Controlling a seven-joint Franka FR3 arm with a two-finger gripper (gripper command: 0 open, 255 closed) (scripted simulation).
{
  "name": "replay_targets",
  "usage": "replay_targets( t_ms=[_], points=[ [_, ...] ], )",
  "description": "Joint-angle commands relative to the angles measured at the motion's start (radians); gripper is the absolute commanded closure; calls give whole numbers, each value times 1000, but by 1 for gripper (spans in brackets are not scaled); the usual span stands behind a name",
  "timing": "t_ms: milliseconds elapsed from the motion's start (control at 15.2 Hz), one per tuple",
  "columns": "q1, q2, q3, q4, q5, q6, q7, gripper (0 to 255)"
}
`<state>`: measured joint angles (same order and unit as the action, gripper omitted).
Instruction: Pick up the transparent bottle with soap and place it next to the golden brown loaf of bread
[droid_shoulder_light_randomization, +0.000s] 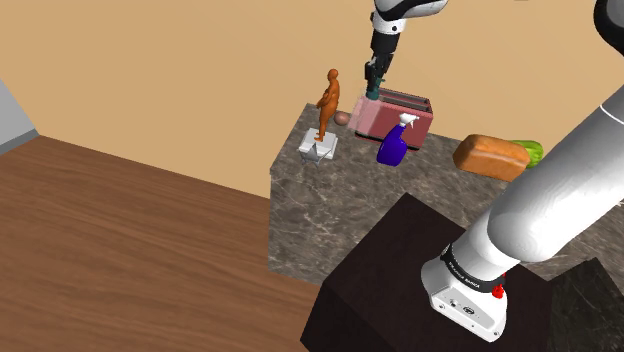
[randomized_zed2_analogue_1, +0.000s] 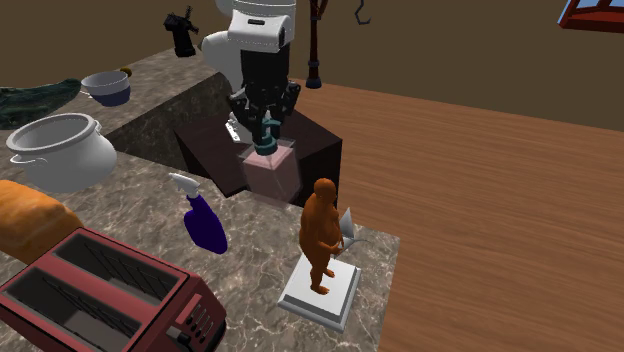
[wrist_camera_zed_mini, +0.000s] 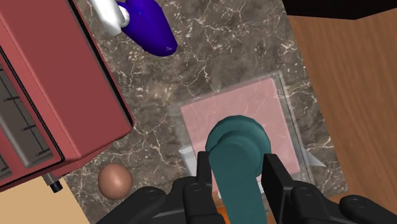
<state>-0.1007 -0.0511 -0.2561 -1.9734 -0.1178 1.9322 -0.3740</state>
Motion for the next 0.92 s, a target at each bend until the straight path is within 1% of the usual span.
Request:
replay_targets(
  t_ms=[0,858],
  points=[
    [0,-3,0,20,0,-24,-2,255],
    [3,-11,4,179,3,-189,-16,255]
  ],
)
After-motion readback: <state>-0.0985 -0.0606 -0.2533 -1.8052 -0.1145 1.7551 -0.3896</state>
